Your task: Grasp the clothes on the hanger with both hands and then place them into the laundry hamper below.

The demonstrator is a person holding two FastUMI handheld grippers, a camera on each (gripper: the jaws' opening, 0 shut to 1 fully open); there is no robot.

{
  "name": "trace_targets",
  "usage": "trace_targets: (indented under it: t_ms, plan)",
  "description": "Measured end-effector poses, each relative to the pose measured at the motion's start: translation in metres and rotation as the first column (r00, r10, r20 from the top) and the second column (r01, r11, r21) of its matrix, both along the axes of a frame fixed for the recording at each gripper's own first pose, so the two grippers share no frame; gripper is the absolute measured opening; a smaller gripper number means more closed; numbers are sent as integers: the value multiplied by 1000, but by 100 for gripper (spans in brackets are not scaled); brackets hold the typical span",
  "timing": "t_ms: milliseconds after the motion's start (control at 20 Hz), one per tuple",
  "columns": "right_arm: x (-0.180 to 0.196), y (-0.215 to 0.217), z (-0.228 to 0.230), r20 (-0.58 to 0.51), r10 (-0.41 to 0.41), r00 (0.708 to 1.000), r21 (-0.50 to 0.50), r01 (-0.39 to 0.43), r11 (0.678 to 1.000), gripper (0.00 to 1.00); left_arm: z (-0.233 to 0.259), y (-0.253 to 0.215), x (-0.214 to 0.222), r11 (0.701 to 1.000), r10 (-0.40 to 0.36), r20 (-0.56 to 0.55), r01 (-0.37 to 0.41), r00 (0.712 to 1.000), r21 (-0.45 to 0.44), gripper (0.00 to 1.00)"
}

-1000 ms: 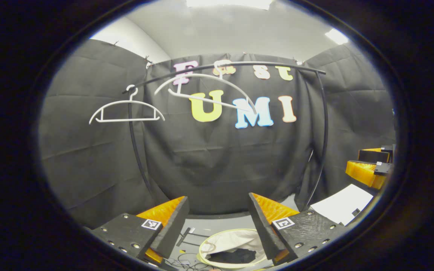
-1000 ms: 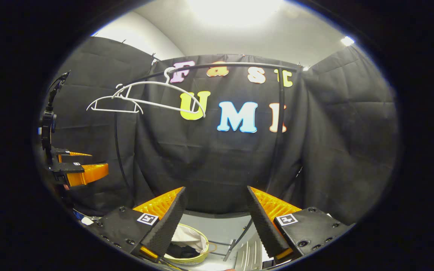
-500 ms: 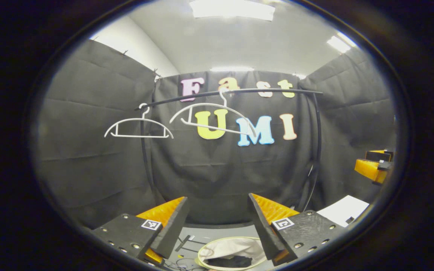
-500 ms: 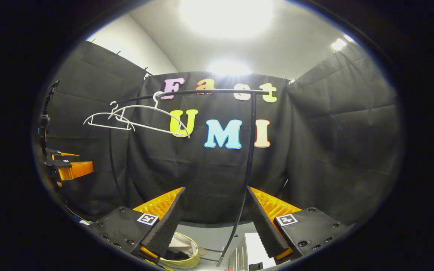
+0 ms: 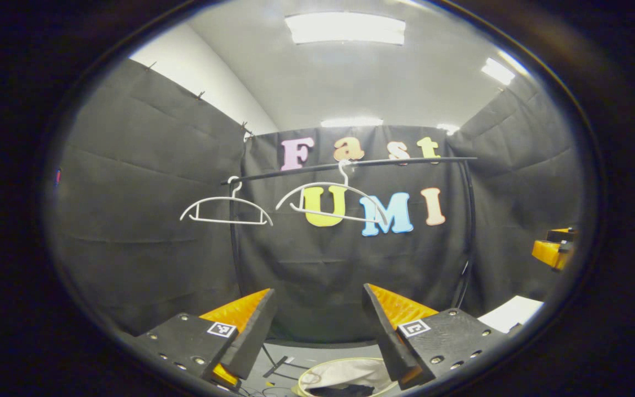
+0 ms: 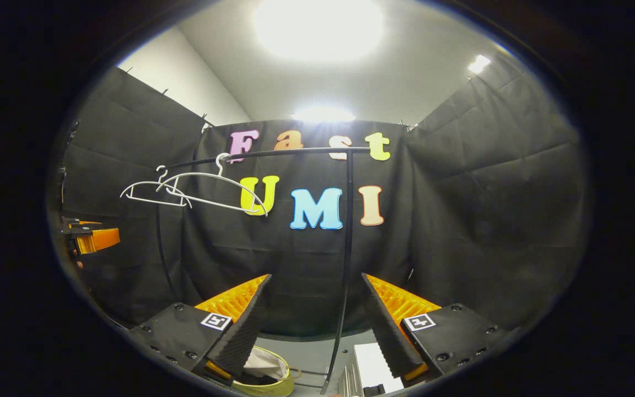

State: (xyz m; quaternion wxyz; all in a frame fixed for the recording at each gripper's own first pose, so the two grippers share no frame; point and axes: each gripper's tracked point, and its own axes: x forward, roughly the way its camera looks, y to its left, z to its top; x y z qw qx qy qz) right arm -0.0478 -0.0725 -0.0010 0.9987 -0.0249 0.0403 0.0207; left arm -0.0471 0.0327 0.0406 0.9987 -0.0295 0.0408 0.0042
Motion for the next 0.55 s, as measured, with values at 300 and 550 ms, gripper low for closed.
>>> trace_targets:
  t_ms: [300, 550]
  plan:
    - [-2, -10, 11, 32, -25, 999, 30, 24, 999, 98, 9, -2, -2, 1000, 7, 29, -7, 1000, -20, 90]
    - [0, -13, 20, 58, -40, 997, 26, 39, 999, 97, 11, -3, -4, 1000, 7, 39, -6, 999, -12, 90]
